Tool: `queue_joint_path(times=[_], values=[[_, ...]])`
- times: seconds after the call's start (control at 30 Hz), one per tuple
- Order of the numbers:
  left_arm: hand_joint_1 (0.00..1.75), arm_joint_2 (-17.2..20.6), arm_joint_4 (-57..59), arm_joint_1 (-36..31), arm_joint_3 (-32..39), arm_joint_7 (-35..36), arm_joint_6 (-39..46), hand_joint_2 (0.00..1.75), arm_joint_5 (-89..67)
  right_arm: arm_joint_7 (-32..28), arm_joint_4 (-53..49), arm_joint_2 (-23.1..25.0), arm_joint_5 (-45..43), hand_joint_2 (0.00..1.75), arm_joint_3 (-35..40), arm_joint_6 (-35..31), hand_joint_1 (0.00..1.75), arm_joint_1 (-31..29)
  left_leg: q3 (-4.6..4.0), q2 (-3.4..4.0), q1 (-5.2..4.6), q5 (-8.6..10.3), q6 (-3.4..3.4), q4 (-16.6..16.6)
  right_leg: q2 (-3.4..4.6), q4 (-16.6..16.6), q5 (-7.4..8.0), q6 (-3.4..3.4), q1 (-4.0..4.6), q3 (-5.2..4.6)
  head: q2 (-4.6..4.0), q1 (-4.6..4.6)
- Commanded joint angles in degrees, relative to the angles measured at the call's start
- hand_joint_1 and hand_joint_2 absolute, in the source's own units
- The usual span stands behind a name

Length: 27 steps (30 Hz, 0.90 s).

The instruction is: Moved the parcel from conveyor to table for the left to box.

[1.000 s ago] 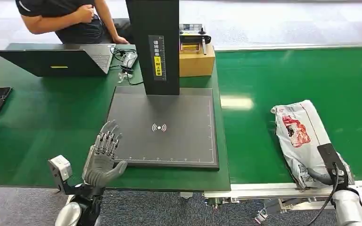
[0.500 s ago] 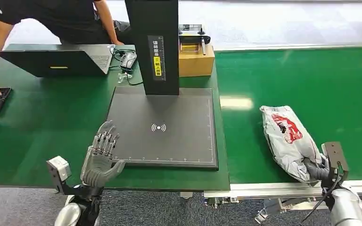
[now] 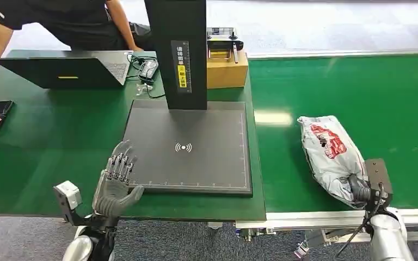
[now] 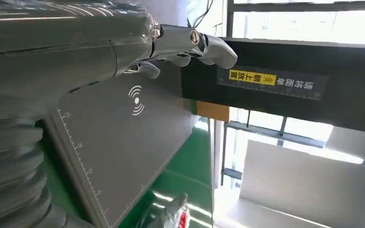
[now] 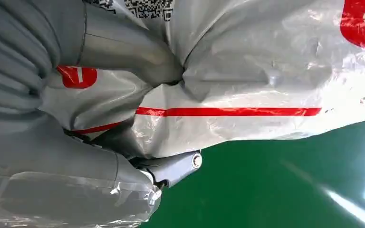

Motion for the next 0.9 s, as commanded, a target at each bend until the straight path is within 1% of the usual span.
queue_joint_path(times=[0.03,0.17,0.2,0.23,0.27,0.3,0.37,0.43,0.47,0.53,0.57,0.63,0.7,0.73,0.77,0.8,0.87,0.9], values=[[0.0,-1.12,1.86,-1.0,0.84,0.8,-0.54,1.75,-0.76,-3.28,-25.21,5.82,3.97,1.75,5.44,-9.92,1.75,7.39,-0.02,0.06,-0.02,0.02,-0.15,-0.05,0.11,0.02,0.02,0.06,-0.05,-0.07,0.0,0.02],[0.0,-1.05,2.07,-1.07,0.84,0.8,-0.52,1.75,-0.74,-3.4,-24.83,5.58,3.93,1.75,5.54,-9.81,1.75,7.46,0.01,0.01,0.02,0.02,-0.12,-0.06,0.06,-0.03,0.02,0.06,0.0,-0.01,0.0,0.0],[0.0,-1.05,2.07,-1.07,0.84,0.8,-0.52,1.75,-0.74,-3.4,-24.83,5.58,3.93,1.75,5.54,-9.81,1.75,7.46,0.09,-0.01,0.03,0.09,-0.26,-0.17,0.09,-0.12,0.08,0.15,-0.02,0.05,0.0,0.0],[0.0,-1.05,2.07,-1.07,0.84,0.8,-0.52,1.75,-0.74,-3.4,-24.83,5.58,3.93,1.75,5.54,-9.81,1.75,7.46,-0.01,-0.04,0.02,0.04,-0.14,-0.07,0.01,-0.05,0.03,0.08,0.0,-0.02,0.0,0.0],[0.0,-1.05,2.07,-1.07,0.84,0.8,-0.52,1.75,-0.74,-3.4,-24.83,5.58,3.93,1.75,5.54,-9.81,1.75,7.46,0.04,-0.05,0.02,0.06,-0.19,-0.12,0.03,-0.09,0.05,0.12,-0.01,0.03,0.0,0.0],[0.0,-1.06,2.1,-1.12,0.76,0.75,-0.72,1.75,-0.97,-5.29,-25.54,5.6,5.48,1.75,5.92,-12.19,1.75,7.76,0.05,-0.02,0.02,0.05,-0.18,-0.12,0.06,-0.09,0.05,0.11,-0.01,0.03,0.0,0.02],[0.0,-1.21,2.4,-1.51,0.54,0.55,-1.18,1.75,-1.34,-7.13,-31.61,7.08,6.09,1.75,7.63,-13.79,1.75,9.13,0.03,0.01,0.02,0.04,-0.17,-0.11,0.08,-0.08,0.05,0.12,-0.01,0.02,0.0,0.02],[0.0,-1.2,2.67,-1.94,0.39,0.46,-1.39,1.75,-1.51,-6.91,-35.85,7.88,6.88,1.75,10.15,-13.96,1.75,9.94,0.0,0.03,0.0,0.04,-0.18,-0.09,0.1,-0.02,0.03,0.1,-0.04,-0.05,0.0,0.02],[0.0,-1.2,3.0,-2.23,0.39,0.46,-1.4,1.75,-1.51,-6.78,-37.04,7.9,7.08,1.75,12.01,-12.95,1.75,10.01,0.04,0.01,-0.01,0.05,-0.22,-0.13,0.08,-0.05,0.03,0.11,-0.05,-0.01,0.0,0.0],[0.0,-0.96,3.76,-2.81,0.24,0.41,-1.65,1.75,-1.68,-5.9,-36.8,7.1,7.16,1.75,17.37,-8.58,1.75,9.06,0.04,0.1,-0.02,0.03,-0.23,-0.12,0.18,-0.01,0.03,0.1,-0.06,-0.06,0.0,0.0],[0.0,-0.82,4.23,-3.16,-0.06,0.29,-2.1,1.75,-1.71,-6.77,-35.83,6.81,7.55,1.75,20.21,-6.79,1.75,8.2,0.01,0.18,0.01,0.02,-0.17,-0.08,0.23,-0.01,0.05,0.06,-0.02,-0.07,0.0,0.02],[0.0,-0.76,4.71,-3.71,-0.57,-0.02,-2.49,1.75,-1.77,-8.16,-32.88,6.28,8.46,1.75,25.51,-5.45,1.75,6.31,0.06,0.14,0.0,0.06,-0.24,-0.15,0.22,-0.07,0.08,0.1,-0.04,-0.02,0.0,0.0],[0.0,-0.63,4.62,-3.86,-0.89,-0.07,-2.44,1.75,-1.82,-8.77,-30.91,5.84,9.23,1.75,28.68,-5.38,1.75,4.94,0.1,0.33,0.02,0.08,-0.24,-0.17,0.41,-0.09,0.16,0.1,-0.02,-0.04,0.0,0.0],[0.0,-0.56,4.32,-3.74,-0.91,-0.06,-2.38,1.75,-1.82,-8.95,-29.9,5.59,9.96,1.75,30.24,-4.54,1.75,4.1,0.05,0.26,0.02,0.08,-0.22,-0.13,0.34,-0.07,0.14,0.09,-0.01,-0.06,0.0,0.0],[0.0,-0.35,3.63,-3.28,-0.92,-0.1,-2.34,1.75,-1.82,-8.84,-28.14,5.23,10.8,1.75,32.15,-2.92,1.75,2.58,0.02,0.24,0.03,0.04,-0.16,-0.08,0.3,-0.03,0.1,0.07,0.01,-0.06,0.0,0.0],[0.0,-0.13,3.08,-2.84,-0.94,-0.09,-2.49,1.75,-1.84,-8.8,-25.19,4.51,10.02,1.75,34.08,1.41,1.75,0.27,0.06,0.26,0.03,0.1,-0.23,-0.16,0.34,-0.1,0.16,0.12,-0.01,-0.04,0.0,0.0],[0.0,0.0,3.09,-2.64,-0.75,-0.15,-2.69,1.75,-1.8,-9.99,-19.56,3.96,9.56,1.75,35.61,4.03,1.75,-3.73,0.04,0.34,0.02,0.06,-0.21,-0.11,0.42,-0.05,0.13,0.12,-0.01,-0.06,0.0,0.0],[0.0,0.03,3.34,-2.75,-0.82,-0.21,-2.89,1.75,-1.8,-10.63,-17.81,3.68,9.46,1.75,36.02,4.52,1.75,-4.86,0.06,0.56,0.02,0.08,-0.24,-0.13,0.65,-0.07,0.22,0.15,-0.01,-0.1,0.0,-0.02]])
